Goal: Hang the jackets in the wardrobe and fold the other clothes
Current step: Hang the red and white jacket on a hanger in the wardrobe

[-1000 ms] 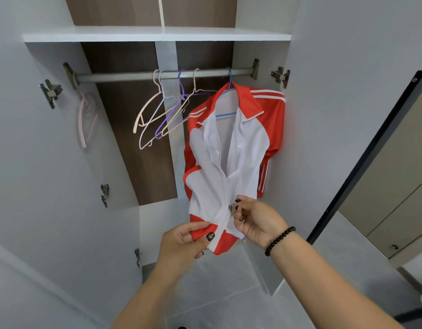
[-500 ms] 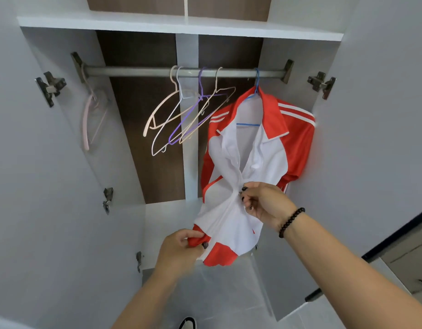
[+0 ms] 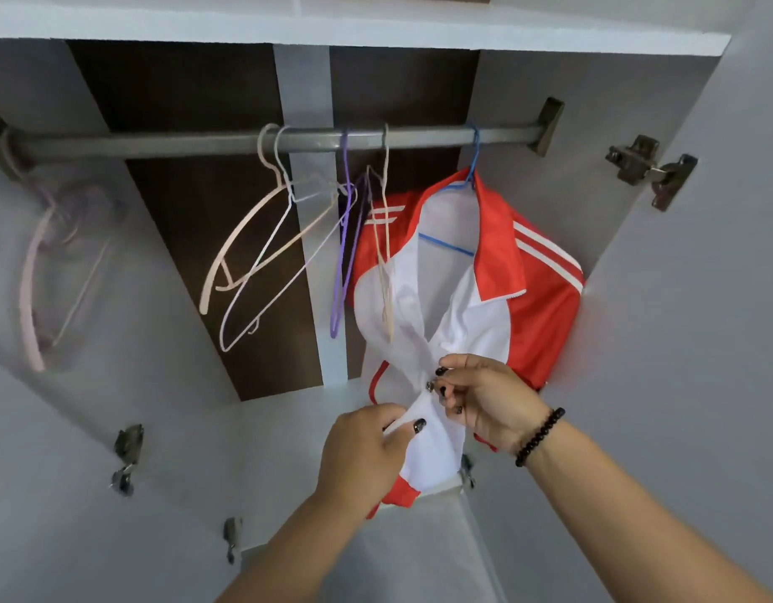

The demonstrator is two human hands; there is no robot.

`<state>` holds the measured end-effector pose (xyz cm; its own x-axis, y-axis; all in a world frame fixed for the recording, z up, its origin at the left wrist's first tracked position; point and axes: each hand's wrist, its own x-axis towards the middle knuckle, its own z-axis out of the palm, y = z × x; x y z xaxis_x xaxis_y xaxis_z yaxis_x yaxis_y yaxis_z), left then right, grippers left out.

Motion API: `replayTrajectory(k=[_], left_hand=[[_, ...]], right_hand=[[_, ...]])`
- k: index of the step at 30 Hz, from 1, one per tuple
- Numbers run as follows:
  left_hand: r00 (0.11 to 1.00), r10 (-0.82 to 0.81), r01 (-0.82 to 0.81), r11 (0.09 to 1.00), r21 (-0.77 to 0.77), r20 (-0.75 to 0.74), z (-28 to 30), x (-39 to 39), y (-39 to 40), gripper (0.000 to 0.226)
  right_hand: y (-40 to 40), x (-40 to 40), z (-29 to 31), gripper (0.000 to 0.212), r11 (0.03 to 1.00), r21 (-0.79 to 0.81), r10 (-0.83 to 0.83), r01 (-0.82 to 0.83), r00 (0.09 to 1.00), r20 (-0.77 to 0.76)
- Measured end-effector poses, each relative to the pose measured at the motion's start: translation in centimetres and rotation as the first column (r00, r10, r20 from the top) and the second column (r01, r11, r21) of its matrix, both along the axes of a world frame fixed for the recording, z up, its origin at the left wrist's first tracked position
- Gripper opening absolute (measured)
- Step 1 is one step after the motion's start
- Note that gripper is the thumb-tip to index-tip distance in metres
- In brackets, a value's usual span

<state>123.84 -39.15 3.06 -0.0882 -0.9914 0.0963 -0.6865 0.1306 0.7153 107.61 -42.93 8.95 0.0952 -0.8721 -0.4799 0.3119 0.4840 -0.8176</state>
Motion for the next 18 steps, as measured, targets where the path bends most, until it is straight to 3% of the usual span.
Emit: replayTrajectory(k=[5, 12, 16, 18], left_hand=[[0.991, -0.033, 0.016, 0.992, 0.129, 0.131, -2.1, 0.7, -4.4, 0.044], [0.969, -0.024, -0.042, 0.965, 0.257, 0.248, -3.8, 0.5, -6.9, 0.039], [0.945, -0.009, -0.106, 0.937, 0.332, 0.328, -4.0, -0.4, -7.2, 0.037], [0.924, -0.059, -0.109, 0.906, 0.41, 0.378, -3.7, -1.3, -6.9, 0.026]], right_hand=[[-4.3, -1.1, -2.1, 0.022, 0.99, 0.073, -0.121, 0.119, 0.993, 0.019], [-8.6, -2.8, -2.6, 0.023, 0.979, 0.084, -0.189, 0.188, 0.982, 0.01], [-9.2, -3.7, -2.3, 0.021, 0.991, 0.055, -0.119, 0.123, 0.991, -0.057], [-8.7, -3.9, -2.6, 0.022, 0.996, 0.042, -0.077, 0.081, 0.993, -0.09]])
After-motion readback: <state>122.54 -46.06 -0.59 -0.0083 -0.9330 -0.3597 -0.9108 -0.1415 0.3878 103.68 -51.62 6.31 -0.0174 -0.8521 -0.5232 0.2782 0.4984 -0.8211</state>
